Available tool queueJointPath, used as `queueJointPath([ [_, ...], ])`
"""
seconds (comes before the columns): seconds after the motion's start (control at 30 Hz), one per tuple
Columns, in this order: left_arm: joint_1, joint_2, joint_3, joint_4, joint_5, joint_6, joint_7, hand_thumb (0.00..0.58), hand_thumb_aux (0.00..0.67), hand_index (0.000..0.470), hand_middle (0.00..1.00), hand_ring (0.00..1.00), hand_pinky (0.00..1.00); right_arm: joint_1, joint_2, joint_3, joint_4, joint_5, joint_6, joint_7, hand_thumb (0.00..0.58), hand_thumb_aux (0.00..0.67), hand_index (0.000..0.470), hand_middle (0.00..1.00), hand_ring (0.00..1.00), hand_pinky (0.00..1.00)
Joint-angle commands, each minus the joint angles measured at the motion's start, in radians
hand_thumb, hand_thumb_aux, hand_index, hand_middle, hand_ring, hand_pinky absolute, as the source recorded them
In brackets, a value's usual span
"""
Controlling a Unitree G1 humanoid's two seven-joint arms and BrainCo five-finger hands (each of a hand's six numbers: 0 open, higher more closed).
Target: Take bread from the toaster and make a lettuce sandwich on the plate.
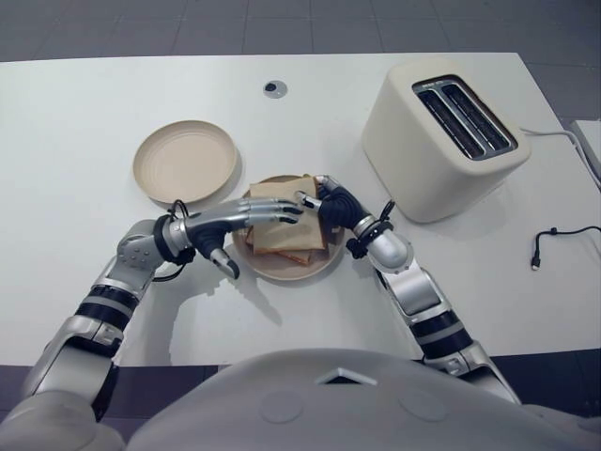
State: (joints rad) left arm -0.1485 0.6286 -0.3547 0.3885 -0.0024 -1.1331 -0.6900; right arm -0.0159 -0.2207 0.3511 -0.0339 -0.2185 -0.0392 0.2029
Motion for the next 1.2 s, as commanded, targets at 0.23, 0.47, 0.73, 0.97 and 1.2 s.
queueJointPath([
  [0.23,-0.029,-0.036,-0.083,0.139,0.318,0.056,0.052,0.000,0.000,0.000,0.00,0.00,0.00,0.007,0.001,-0.054,-0.028,-0.010,-0.001,-0.016,0.000,0.000,0.000,0.97,0.97,0.97],
  [0.47,-0.047,-0.038,-0.104,0.174,0.342,0.046,0.100,0.000,0.000,0.000,0.00,0.00,0.00,-0.063,0.047,-0.208,-0.083,0.032,-0.064,-0.118,0.000,0.000,0.000,0.00,0.00,0.00],
  [0.73,-0.073,-0.049,-0.091,0.180,0.366,0.045,0.169,0.000,0.000,0.000,0.00,0.00,0.00,-0.081,0.067,-0.245,-0.114,0.111,-0.128,-0.089,0.000,0.000,0.000,0.00,0.00,0.00],
  [0.97,-0.099,-0.082,-0.128,-0.013,-0.111,0.015,0.128,0.580,0.670,0.470,0.61,0.61,0.61,-0.015,-0.044,-0.205,-0.173,0.342,-0.203,0.234,0.580,0.670,0.470,1.00,1.00,1.00],
  [1.2,0.008,0.136,-0.254,-0.160,-0.433,0.108,-0.288,0.580,0.670,0.470,1.00,1.00,1.00,0.188,-0.379,-0.163,-0.196,0.435,-0.385,0.693,0.580,0.670,0.470,1.00,1.00,1.00],
])
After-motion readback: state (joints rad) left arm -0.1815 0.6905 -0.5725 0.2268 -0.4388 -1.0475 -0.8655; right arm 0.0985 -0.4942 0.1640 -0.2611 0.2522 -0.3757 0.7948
